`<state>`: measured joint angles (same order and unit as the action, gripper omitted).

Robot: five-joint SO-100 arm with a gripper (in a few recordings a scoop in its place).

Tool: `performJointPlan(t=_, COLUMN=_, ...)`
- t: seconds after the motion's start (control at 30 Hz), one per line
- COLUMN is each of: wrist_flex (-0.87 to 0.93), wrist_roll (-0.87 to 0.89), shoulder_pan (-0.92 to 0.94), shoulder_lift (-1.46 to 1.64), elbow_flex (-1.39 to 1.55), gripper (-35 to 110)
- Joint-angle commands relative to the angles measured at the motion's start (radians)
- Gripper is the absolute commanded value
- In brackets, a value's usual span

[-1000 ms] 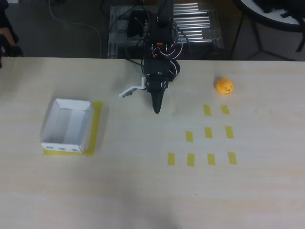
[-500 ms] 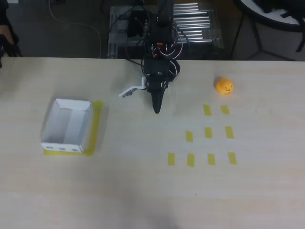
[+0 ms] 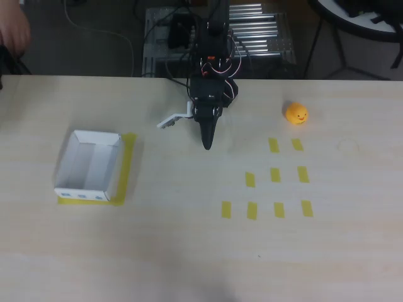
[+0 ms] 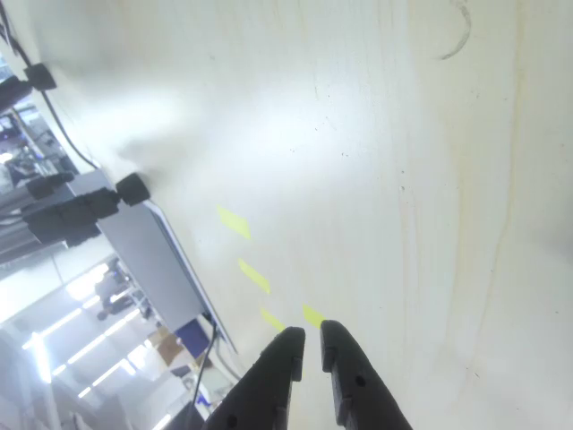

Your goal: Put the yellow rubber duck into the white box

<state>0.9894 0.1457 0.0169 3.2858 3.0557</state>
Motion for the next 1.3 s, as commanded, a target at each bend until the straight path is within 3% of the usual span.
performJointPlan(t=0.0, wrist_flex=0.011, wrist_roll=0.009, shoulder_pan=0.015, shoulder_lift=0.049, elbow_flex=0.011, gripper=0)
performJointPlan(t=1.27, wrist_flex=-0.044, wrist_roll=-0.021, shoulder_pan=-0.017, shoulder_lift=0.025, elbow_flex=0.009, gripper=0)
